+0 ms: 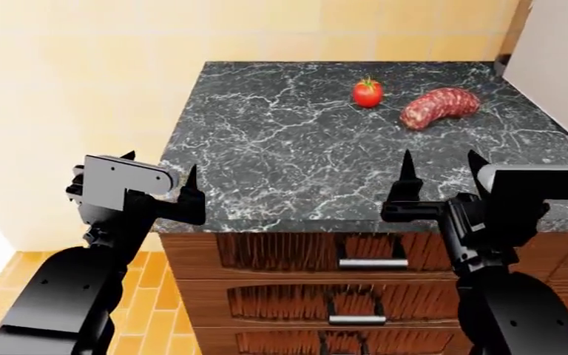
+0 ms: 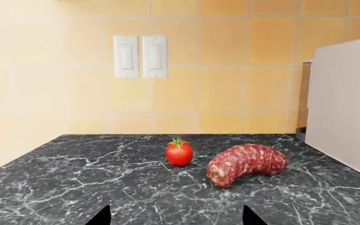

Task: Pick the salami from the counter and place it in the cabinet.

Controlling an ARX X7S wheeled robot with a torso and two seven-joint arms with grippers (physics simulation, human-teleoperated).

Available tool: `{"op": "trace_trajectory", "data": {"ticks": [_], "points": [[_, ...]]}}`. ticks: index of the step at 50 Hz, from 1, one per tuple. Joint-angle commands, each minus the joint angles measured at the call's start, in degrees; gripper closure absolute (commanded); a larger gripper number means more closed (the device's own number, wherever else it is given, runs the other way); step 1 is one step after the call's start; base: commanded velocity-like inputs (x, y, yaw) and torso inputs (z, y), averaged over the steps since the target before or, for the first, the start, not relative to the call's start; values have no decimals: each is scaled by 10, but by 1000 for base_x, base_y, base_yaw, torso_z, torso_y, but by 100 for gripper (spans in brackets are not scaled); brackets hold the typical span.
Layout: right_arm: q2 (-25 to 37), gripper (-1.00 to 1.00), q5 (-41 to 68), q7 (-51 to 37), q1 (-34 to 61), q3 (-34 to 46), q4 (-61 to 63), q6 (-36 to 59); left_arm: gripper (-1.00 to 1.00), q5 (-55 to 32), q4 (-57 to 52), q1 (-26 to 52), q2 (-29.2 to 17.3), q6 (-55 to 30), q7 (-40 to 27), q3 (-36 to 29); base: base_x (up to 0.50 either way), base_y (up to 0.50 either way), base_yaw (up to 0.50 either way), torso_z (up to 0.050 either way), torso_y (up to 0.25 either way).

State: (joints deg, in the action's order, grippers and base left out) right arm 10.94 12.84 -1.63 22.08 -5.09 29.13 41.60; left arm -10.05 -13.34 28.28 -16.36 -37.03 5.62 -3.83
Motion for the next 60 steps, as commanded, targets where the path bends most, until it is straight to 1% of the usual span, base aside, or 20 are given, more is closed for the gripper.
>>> {"op": "trace_trajectory", "data": {"ticks": [1,6,9,11,16,19,21,22,23,25,29,45,52,56,57,59,60], "points": [[-1,-100,16,-6,3,-10,30,15,-100,-4,-6,5,-3,-6,1,-4,172,-465,0,0,0],[-3,-100,21,-20,15,-7,84,33,-100,-5,23,29,5,-7,6,-17,175,-466,0,0,0],[-10,-100,33,-31,31,-4,138,65,-100,-2,84,81,22,1,14,-36,172,-466,0,0,0],[-20,-100,46,-40,43,-6,170,89,-100,2,153,128,39,19,19,-46,176,-465,0,0,0],[-53,-100,69,-74,71,17,257,141,-100,32,461,298,92,127,28,-77,180,-464,0,0,0],[-75,-100,93,-100,89,44,306,177,-100,45,696,406,120,231,30,-84,195,-457,0,0,0],[-50,-100,163,-167,101,63,308,165,-100,55,852,471,136,310,31,-91,195,-457,0,0,0],[-31,-100,206,-207,110,71,308,156,-100,59,882,484,139,320,30,-92,191,-461,0,0,0],[-13,-100,242,-241,117,79,308,147,-100,62,883,486,138,312,27,-93,191,-457,0,0,0],[10,-100,284,-282,126,91,308,131,-100,66,883,489,137,301,24,-92,195,-457,0,0,0],[28,-100,302,-300,126,105,305,115,-100,73,883,481,136,293,21,-86,204,-454,0,0,0],[51,-100,281,-291,105,139,276,62,-100,82,883,470,107,279,23,-34,277,-405,0,0,0],[55,-100,271,-290,100,146,266,50,-100,78,883,496,93,294,40,-10,395,-302,0,0,0],[56,-100,270,-291,97,149,264,46,-100,69,878,524,85,306,54,1,427,-255,0,0,0],[56,-100,269,-291,95,150,263,44,-100,68,840,518,83,285,55,2,426,-258,0,0,0],[57,-100,269,-292,94,152,262,43,-100,62,683,472,79,190,54,3,426,-256,0,0,0],[57,-100,270,-292,94,153,261,43,-100,60,637,458,77,161,55,2,426,-254,0,0,0]]}}
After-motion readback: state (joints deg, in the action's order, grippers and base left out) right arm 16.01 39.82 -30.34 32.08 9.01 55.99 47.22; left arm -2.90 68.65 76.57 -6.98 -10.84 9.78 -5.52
